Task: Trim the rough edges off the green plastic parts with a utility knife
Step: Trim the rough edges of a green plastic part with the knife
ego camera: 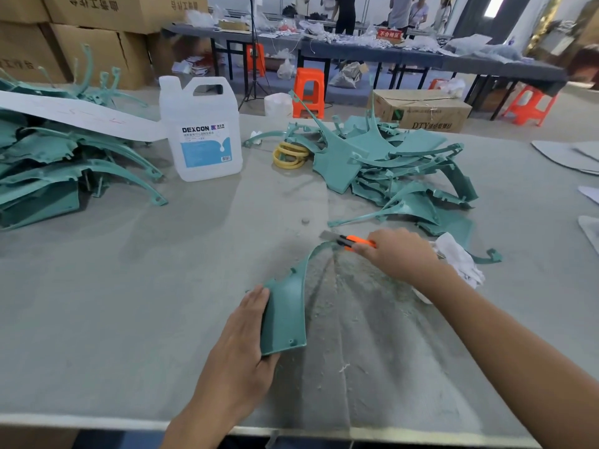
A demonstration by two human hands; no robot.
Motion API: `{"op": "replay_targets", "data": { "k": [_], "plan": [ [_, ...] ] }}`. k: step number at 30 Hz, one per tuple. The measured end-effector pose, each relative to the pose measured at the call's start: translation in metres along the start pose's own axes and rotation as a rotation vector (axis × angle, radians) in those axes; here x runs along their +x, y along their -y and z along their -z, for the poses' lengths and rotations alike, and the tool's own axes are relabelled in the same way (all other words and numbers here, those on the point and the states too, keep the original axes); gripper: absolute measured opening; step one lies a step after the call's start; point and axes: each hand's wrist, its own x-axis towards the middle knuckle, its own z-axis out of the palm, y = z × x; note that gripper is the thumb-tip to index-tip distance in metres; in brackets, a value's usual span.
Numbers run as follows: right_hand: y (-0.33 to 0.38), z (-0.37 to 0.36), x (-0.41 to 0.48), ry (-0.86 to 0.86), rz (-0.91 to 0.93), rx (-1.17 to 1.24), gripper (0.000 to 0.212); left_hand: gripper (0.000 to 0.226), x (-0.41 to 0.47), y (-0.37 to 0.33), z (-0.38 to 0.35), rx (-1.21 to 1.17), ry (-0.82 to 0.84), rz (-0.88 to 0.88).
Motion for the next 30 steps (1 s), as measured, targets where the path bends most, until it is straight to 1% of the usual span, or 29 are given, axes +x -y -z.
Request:
{"op": "replay_targets", "data": {
  "k": [3, 5, 7, 8, 10, 13, 16, 18, 21, 24, 27, 30],
  "plan": [
    [-0.016, -0.008, 0.020, 0.056, -0.152, -0.068, 0.057, 0.084, 0.000, -0.001, 0.001, -0.023, 0.004, -0.008],
    [-0.021, -0.010, 0.023, 0.055, -0.169, -0.081, 0.058, 0.083, 0.000, -0.001, 0.001, -0.040, 0.006, -0.010],
    [-0.017, -0.009, 0.016, 0.005, -0.149, -0.058, 0.060, 0.082, -0.001, -0.001, 0.002, -0.042, 0.005, -0.006],
    [-0.013, -0.008, 0.010, -0.027, -0.133, 0.007, 0.060, 0.082, -0.001, -0.001, 0.002, -0.046, 0.003, -0.003],
    [0.000, -0.008, -0.013, -0.072, -0.087, 0.229, 0.058, 0.081, -0.001, 0.000, 0.000, -0.058, 0.001, 0.005],
    [0.027, -0.015, -0.062, -0.045, 0.005, 0.573, 0.050, 0.081, 0.000, 0.000, 0.000, -0.074, -0.009, 0.019],
    [0.047, -0.031, -0.108, -0.010, 0.067, 0.759, 0.042, 0.083, 0.002, 0.000, 0.001, -0.095, -0.020, 0.047],
    [0.055, -0.038, -0.129, 0.022, 0.099, 0.807, 0.047, 0.083, 0.003, 0.000, 0.002, -0.114, -0.029, 0.063],
    [0.059, -0.042, -0.144, 0.080, 0.102, 0.749, 0.059, 0.081, 0.003, -0.001, 0.002, -0.128, -0.042, 0.064],
    [0.060, -0.040, -0.136, 0.012, 0.097, 0.649, 0.062, 0.081, 0.003, -0.001, 0.002, -0.114, -0.049, 0.071],
    [0.057, -0.039, -0.104, -0.109, 0.014, 0.543, 0.058, 0.082, 0.003, -0.001, 0.002, -0.109, -0.036, 0.075],
    [0.046, -0.040, -0.062, -0.099, -0.088, 0.409, 0.054, 0.077, 0.004, -0.004, 0.003, -0.150, -0.053, 0.105]
  ]
}}
